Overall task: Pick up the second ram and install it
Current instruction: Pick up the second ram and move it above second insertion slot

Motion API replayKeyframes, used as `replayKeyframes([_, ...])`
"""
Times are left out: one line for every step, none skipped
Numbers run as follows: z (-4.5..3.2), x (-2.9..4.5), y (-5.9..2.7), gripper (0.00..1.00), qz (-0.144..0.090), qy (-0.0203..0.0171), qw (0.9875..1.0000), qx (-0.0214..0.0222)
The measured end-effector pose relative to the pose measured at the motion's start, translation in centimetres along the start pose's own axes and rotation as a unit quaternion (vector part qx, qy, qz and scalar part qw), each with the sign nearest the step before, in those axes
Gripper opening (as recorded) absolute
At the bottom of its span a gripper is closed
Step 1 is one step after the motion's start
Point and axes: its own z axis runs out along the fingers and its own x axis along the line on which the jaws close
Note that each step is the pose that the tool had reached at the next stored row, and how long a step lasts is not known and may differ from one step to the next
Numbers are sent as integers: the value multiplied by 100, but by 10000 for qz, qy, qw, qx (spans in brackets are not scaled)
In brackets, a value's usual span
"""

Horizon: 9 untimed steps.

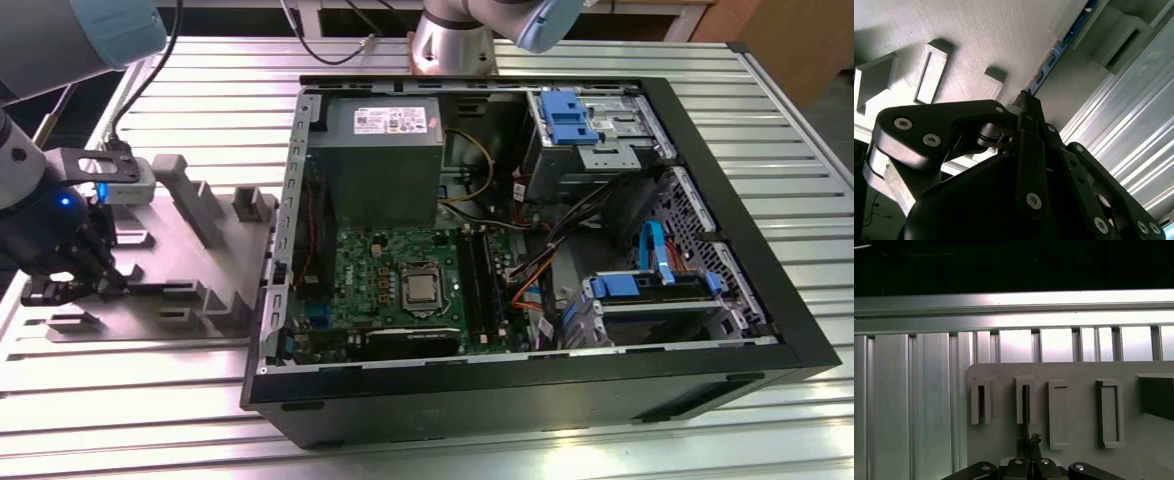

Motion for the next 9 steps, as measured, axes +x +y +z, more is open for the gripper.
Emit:
replayKeyframes([-1,0,0,11,0,0,10000,0])
replayKeyframes([-12,0,1,11,0,0,10000,0])
replayKeyframes([-35,-1,2,11,0,0,10000,0])
replayKeyframes([-62,-2,2,11,0,0,10000,-1])
replayKeyframes([-94,-3,4,11,0,0,10000,0])
replayKeyframes([-125,-4,5,11,0,0,10000,0])
replayKeyframes([-156,-5,6,11,0,0,10000,0])
replayKeyframes([-187,-6,7,11,0,0,10000,0])
replayKeyframes([-221,-7,8,11,0,0,10000,0])
